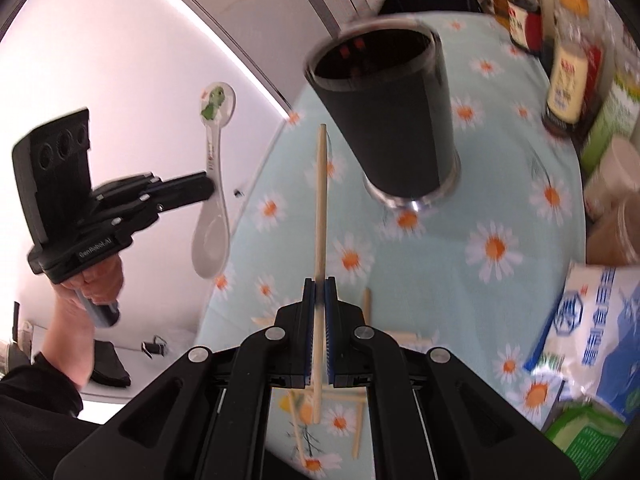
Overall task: Organize utensils
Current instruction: 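Carry the white spoon to the black holder and drop it in with the left tool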
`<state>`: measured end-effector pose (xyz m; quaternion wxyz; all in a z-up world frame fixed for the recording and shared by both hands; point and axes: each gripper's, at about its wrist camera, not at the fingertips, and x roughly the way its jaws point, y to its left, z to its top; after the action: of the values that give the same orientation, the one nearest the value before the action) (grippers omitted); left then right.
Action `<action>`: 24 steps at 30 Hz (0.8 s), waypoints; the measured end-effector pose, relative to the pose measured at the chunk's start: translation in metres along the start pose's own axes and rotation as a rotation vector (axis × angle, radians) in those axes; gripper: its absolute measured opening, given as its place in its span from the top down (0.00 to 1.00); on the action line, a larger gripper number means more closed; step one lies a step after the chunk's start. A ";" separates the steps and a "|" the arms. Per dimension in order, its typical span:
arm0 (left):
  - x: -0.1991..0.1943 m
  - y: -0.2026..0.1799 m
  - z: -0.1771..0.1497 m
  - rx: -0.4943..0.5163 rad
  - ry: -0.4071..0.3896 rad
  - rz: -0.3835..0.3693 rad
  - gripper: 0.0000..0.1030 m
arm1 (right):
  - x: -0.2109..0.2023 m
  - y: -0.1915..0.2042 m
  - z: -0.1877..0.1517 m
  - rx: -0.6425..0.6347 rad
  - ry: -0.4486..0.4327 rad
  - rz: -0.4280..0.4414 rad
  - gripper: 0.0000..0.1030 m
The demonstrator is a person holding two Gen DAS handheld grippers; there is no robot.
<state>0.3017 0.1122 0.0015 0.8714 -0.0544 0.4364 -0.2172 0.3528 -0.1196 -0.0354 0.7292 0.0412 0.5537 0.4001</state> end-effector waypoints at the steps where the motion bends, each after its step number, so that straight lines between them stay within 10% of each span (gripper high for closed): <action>1: -0.004 0.000 0.005 -0.004 -0.024 0.005 0.98 | -0.004 0.001 0.005 -0.003 -0.023 0.008 0.94; 24: 0.002 -0.009 0.108 -0.034 -0.283 0.113 0.98 | -0.075 -0.003 0.110 -0.004 -0.525 0.088 0.94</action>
<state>0.3842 0.0929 0.0687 0.9341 -0.0745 0.3151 -0.1504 0.4419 -0.1273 0.0633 0.8298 0.1663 0.3422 0.4082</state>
